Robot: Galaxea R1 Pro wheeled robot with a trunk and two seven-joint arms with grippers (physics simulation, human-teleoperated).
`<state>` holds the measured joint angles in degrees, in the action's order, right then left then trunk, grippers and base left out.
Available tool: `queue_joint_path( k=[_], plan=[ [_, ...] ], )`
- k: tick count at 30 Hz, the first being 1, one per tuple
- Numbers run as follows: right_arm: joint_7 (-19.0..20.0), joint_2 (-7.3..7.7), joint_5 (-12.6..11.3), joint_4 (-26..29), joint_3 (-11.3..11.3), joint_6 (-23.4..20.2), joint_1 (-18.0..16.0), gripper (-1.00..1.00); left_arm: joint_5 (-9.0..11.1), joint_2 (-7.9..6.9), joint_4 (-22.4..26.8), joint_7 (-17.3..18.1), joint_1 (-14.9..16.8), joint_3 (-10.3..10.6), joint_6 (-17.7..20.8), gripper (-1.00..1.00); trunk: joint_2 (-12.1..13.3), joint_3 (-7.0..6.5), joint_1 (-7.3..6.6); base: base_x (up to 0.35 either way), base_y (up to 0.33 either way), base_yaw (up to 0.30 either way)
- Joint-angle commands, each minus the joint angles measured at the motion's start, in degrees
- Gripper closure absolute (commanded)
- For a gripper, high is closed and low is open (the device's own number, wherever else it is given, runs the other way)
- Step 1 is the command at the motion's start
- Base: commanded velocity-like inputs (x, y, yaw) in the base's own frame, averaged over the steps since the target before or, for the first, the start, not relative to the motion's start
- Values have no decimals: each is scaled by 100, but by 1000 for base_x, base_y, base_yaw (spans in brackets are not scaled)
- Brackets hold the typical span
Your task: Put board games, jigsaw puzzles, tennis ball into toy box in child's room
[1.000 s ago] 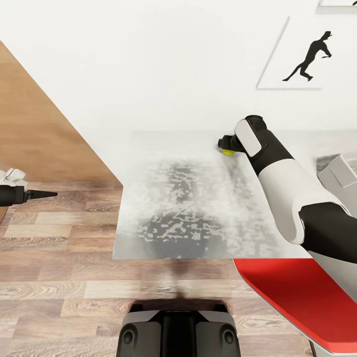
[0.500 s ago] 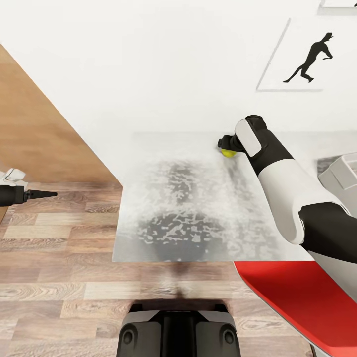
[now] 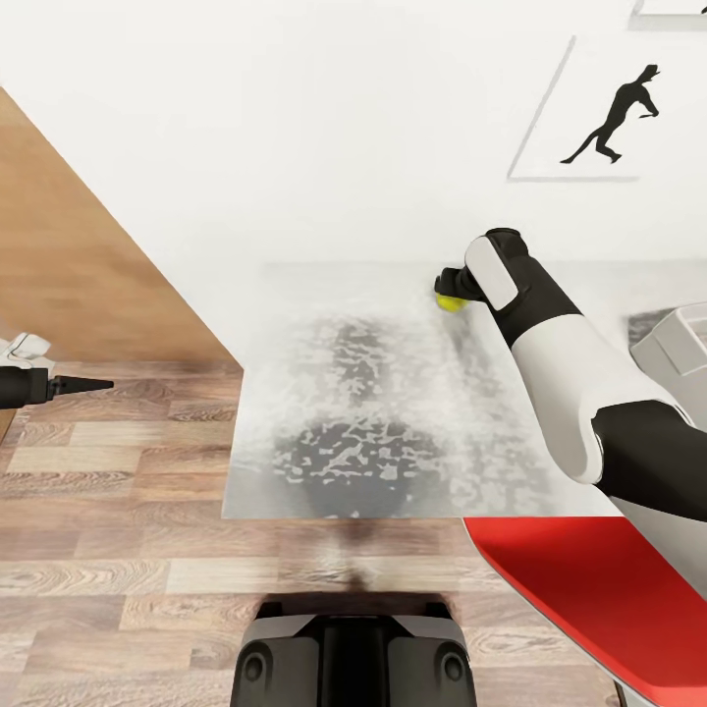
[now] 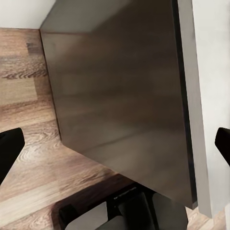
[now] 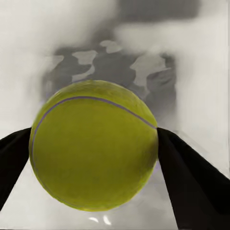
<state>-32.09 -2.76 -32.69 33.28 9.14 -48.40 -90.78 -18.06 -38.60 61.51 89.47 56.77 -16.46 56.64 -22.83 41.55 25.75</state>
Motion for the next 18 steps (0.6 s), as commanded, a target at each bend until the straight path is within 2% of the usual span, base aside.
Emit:
queue_joint_path(
  k=[1, 18],
  plan=[
    [-61, 4, -89, 3, 27, 0, -5, 100, -59, 1, 7, 53, 3, -6, 58, -100, -9, 7, 3, 0, 0, 0],
    [-78, 5, -91, 3, 27, 3, -7, 100, -59, -7, 22, 53, 3, -7, 54, -100, -9, 7, 3, 0, 0, 0]
  ],
)
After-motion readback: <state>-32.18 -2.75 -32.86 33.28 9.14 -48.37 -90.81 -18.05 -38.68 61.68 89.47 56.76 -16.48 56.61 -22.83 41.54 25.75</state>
